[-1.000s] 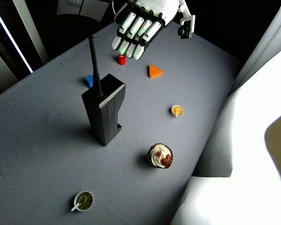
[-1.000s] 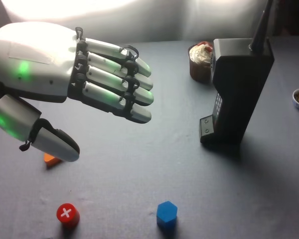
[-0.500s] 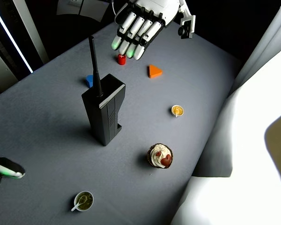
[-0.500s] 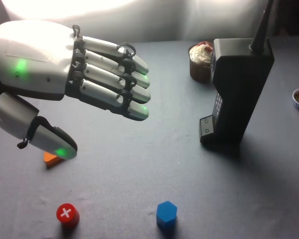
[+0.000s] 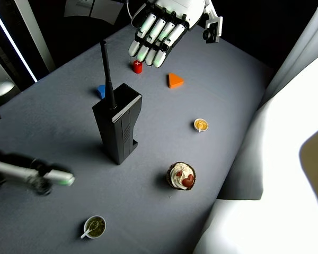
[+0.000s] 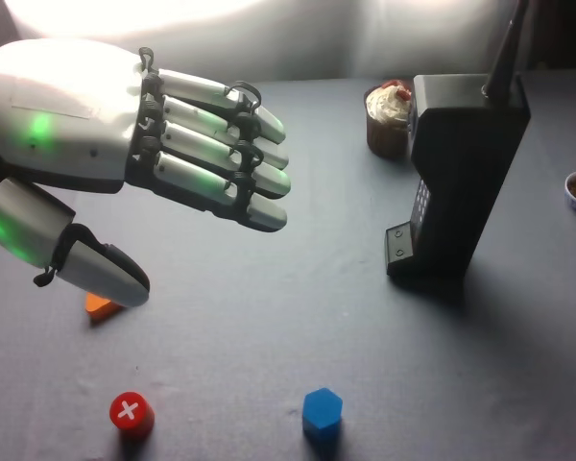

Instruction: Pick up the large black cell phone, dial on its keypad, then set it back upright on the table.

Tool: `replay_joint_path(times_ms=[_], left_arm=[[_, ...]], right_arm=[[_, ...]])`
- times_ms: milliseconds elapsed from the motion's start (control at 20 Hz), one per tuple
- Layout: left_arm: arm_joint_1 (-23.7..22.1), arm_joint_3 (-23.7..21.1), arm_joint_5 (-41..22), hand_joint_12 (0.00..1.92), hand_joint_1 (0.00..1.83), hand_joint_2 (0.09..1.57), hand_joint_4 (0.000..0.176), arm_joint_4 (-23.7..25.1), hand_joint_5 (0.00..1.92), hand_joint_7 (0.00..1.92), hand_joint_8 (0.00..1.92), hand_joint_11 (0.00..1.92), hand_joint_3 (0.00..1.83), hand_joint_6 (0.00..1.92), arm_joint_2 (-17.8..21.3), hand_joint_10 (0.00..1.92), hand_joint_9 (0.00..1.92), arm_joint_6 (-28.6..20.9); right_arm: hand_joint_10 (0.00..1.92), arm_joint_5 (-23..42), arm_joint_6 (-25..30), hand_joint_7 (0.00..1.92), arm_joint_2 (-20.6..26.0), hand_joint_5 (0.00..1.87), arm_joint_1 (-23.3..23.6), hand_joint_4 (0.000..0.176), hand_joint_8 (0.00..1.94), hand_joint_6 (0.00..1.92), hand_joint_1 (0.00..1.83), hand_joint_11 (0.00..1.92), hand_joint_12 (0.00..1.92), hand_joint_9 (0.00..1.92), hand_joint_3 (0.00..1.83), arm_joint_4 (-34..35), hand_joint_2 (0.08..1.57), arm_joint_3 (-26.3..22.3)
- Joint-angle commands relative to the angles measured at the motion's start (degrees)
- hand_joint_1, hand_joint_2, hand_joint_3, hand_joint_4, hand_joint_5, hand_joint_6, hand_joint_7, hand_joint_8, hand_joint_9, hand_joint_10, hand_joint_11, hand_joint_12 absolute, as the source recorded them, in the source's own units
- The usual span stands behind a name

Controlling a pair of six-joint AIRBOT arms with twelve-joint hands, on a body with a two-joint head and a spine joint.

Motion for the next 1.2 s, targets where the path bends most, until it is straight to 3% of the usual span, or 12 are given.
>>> replay_joint_path(times_ms=[0, 250, 300, 550, 700, 1150], left_arm=[[-1.52, -0.04, -2.83, 0.42, 0.00, 1.27, 0.035, -5.98, 0.25, 0.26, 0.00, 0.00, 0.00, 0.00, 0.20, 0.00, 0.21, -0.13], [-1.53, -0.16, -2.70, 0.43, 0.00, 1.26, 0.033, -6.05, 0.25, 0.24, 0.00, 0.00, 0.00, 0.00, 0.23, 0.00, 0.20, -0.41], [-1.52, -0.13, -2.70, 0.43, 0.00, 1.26, 0.036, -6.05, 0.24, 0.24, 0.00, 0.00, 0.00, 0.00, 0.24, 0.00, 0.20, -0.45], [-1.54, -0.15, -2.90, 0.39, 0.00, 1.26, 0.037, -6.11, 0.24, 0.24, 0.00, 0.00, 0.00, 0.00, 0.24, 0.00, 0.19, -0.94], [-1.59, -0.15, -2.90, 0.41, 0.00, 1.26, 0.041, -6.21, 0.25, 0.25, 0.00, 0.00, 0.00, 0.00, 0.23, 0.00, 0.20, -0.94], [-1.71, -0.16, -2.89, 0.43, 0.01, 1.27, 0.037, -6.46, 0.25, 0.24, 0.00, 0.00, 0.00, 0.00, 0.21, 0.00, 0.21, -1.35]], right_arm=[[0.00, 6.12, 0.62, 0.02, 0.39, 0.01, 1.00, 0.000, 0.00, 0.00, 0.60, 0.00, 0.38, 0.04, 0.01, -0.81, 0.93, 0.37], [0.00, 2.69, 0.53, 0.00, 0.28, 0.00, 5.58, 0.000, 0.00, 0.00, 0.61, 0.00, 0.30, 0.01, 0.01, -1.05, 0.98, 1.26], [0.00, 2.11, 0.33, 0.00, 0.05, 0.00, 6.40, 0.000, 0.00, 0.00, 0.74, 0.00, 0.25, 0.00, 0.00, -1.28, 0.95, 1.61], [0.00, -0.05, -0.68, 0.00, -1.12, 0.00, 9.85, 0.000, 0.00, 0.00, 0.87, 0.00, 0.25, 0.02, 0.00, -2.18, 0.95, 3.12], [0.00, -0.16, -0.68, 0.02, -2.02, 0.01, 10.41, 0.000, 0.00, 0.00, 0.93, 0.00, 0.37, 0.05, 0.00, -3.56, 0.94, 4.20], [0.00, -0.17, -0.68, 0.00, -6.14, 0.00, 12.80, 0.000, 0.00, 0.00, 0.96, 0.00, 0.39, 0.04, 0.00, -5.16, 0.91, 7.59]])
